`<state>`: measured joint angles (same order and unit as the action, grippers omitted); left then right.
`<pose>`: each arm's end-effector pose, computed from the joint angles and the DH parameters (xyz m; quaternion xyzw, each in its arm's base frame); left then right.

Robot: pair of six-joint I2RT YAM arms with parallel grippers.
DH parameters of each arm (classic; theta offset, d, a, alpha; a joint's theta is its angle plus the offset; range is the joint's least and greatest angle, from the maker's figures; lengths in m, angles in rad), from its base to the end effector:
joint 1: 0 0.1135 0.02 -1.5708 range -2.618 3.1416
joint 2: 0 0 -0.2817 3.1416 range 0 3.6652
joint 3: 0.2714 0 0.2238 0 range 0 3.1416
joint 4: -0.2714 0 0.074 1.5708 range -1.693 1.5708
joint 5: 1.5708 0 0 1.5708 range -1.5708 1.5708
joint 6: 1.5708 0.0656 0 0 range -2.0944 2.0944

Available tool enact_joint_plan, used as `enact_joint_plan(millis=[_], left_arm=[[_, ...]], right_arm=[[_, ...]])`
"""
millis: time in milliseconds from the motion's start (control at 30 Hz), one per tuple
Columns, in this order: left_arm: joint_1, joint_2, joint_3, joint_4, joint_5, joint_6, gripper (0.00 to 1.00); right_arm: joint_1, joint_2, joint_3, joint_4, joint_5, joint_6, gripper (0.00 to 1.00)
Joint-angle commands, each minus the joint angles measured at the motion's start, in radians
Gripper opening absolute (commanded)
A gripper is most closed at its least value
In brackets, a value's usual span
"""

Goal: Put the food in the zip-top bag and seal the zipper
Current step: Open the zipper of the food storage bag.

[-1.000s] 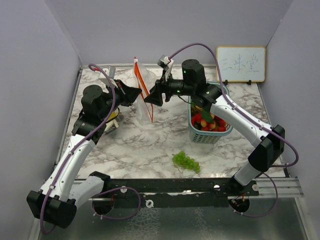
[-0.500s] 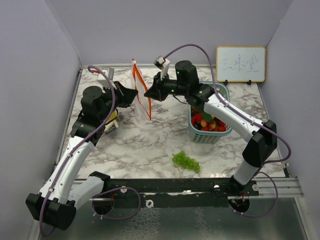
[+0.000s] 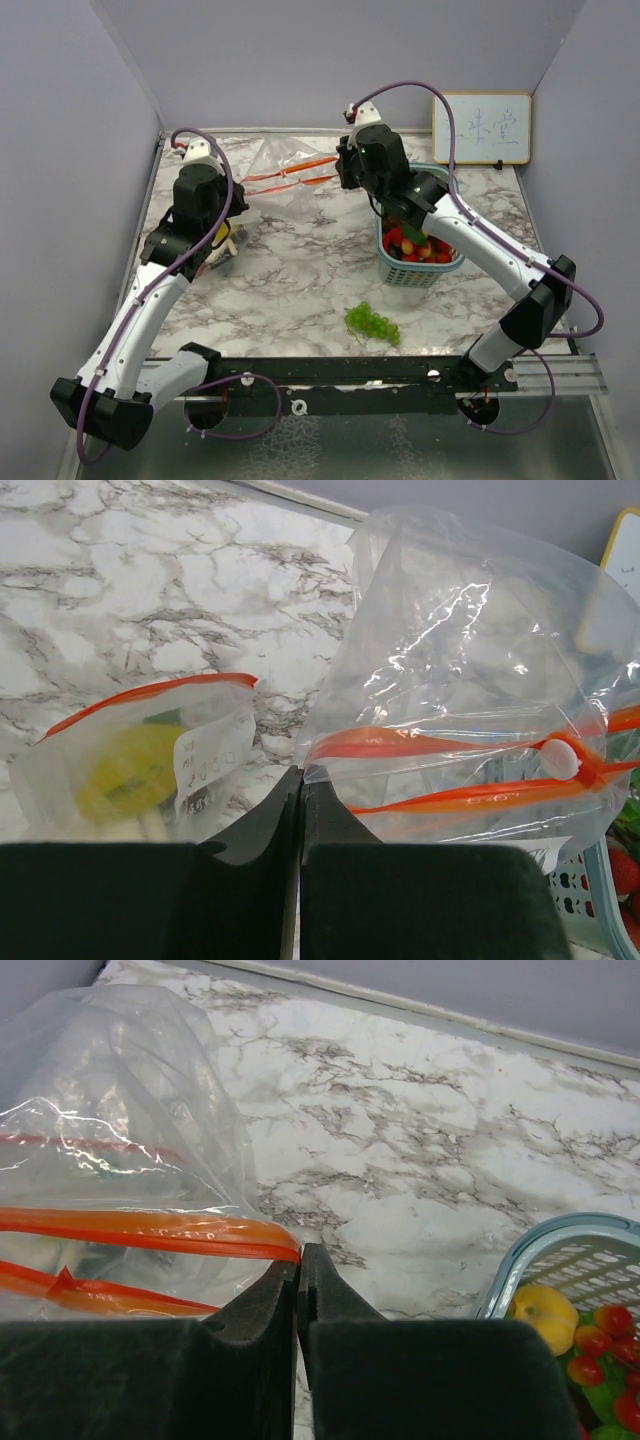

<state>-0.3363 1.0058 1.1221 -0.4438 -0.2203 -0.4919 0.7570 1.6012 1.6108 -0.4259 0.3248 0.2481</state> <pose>0.2002 -0.0548 0.3916 -0.1266 0.8006 -0.1511 0.5659 0.2820 0.2376 0.4021 -0.1228 0.8225 0.1407 0.5372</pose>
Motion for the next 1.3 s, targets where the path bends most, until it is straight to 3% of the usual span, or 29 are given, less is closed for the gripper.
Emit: enact_joint_plan(millis=[0,33,167,333,633,733,867,1100,1167,1267], left_arm=[[0.026,0.0,-0.021,-0.015,-0.074,0.003,0.0],[0.026,-0.004,-0.038,0.02,-0.028,-0.007,0.0],[0.026,-0.007,-0.1,0.148,0.123,-0.063,0.22],[0.026,-0.02,-0.19,0.302,0.242,-0.14,0.48],[0.025,-0.026,-0.24,0.42,0.311,-0.229,0.63],[0.026,-0.027,-0.254,0.473,0.354,-0.276,0.73],[0.026,-0.031,-0.274,0.543,0.396,-0.325,0.73],[0.026,-0.017,-0.314,0.529,0.368,-0.345,0.71],[0.026,-0.007,-0.333,0.53,0.361,-0.344,0.6],[0.026,0.007,-0.34,0.517,0.351,-0.337,0.27]], right_arm=[[-0.042,-0.031,0.003,-0.021,0.035,-0.003,0.02],[-0.042,-0.037,-0.007,0.005,-0.043,0.005,0.02],[-0.041,-0.033,-0.011,0.058,-0.26,0.069,0.02],[-0.041,-0.026,-0.024,0.096,-0.376,0.13,0.02],[-0.037,-0.015,-0.043,0.105,-0.421,0.186,0.02],[-0.028,-0.009,-0.044,0.105,-0.412,0.188,0.02],[-0.018,-0.001,-0.042,0.101,-0.399,0.186,0.02],[-0.012,-0.006,-0.039,0.107,-0.412,0.191,0.02],[-0.009,-0.01,-0.041,0.11,-0.42,0.2,0.02],[-0.008,-0.021,-0.048,0.114,-0.414,0.211,0.02]])
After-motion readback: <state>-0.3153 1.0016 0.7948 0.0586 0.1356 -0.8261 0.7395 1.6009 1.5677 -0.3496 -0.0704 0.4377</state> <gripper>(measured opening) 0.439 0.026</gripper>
